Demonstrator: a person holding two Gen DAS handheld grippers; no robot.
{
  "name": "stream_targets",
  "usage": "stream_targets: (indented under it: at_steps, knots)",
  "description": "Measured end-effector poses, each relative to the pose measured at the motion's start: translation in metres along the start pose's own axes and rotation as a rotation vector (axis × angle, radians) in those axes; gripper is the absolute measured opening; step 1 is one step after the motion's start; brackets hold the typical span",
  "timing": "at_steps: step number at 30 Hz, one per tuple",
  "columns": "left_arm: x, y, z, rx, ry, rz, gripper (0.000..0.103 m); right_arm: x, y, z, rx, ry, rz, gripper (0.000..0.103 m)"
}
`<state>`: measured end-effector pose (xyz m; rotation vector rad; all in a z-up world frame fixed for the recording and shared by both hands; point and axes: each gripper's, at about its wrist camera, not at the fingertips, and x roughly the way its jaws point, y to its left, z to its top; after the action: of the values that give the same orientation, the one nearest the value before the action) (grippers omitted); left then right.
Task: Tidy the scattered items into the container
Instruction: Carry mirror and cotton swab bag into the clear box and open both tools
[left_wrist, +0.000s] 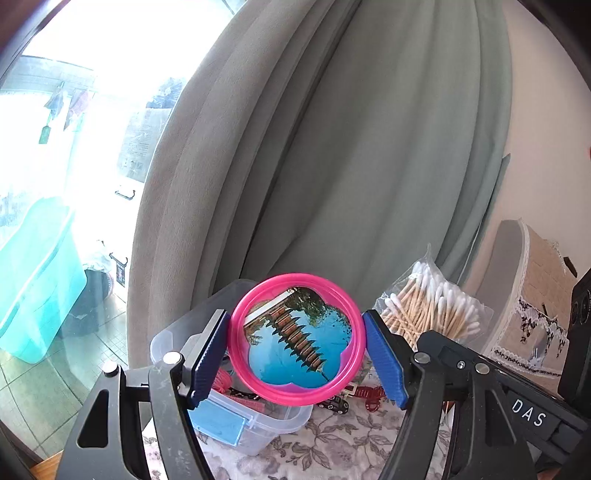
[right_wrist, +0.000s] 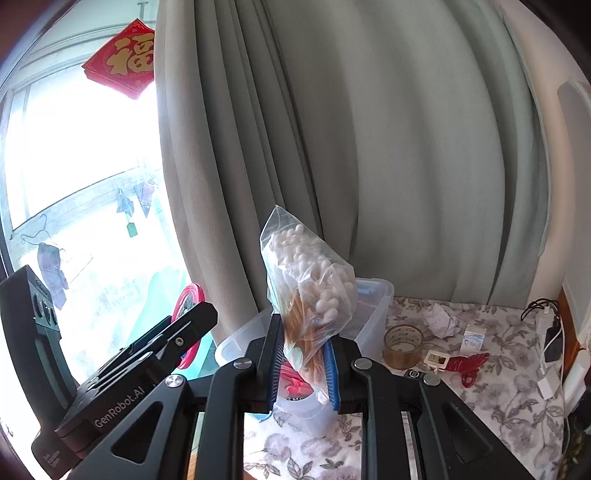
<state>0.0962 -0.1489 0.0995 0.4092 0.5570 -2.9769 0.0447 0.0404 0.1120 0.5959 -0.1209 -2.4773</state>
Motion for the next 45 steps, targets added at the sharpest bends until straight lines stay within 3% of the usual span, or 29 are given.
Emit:
stream_targets:
  at_steps: [8, 26, 45]
  knots:
    - [0.019, 0.031, -0.008, -0.052, 0.042, 0.041, 0.074, 0.043, 0.004, -0.015, -0.013, 0.091, 0.025, 0.022]
    - [0.08, 0.056, -0.03, -0.109, 0.154, 0.08, 0.074, 0.119, -0.014, -0.051, 0.014, 0.274, 0.012, 0.022]
    - [0.124, 0.052, -0.04, -0.079, 0.207, 0.089, 0.074, 0.154, -0.03, -0.064, 0.027, 0.332, 0.046, 0.02]
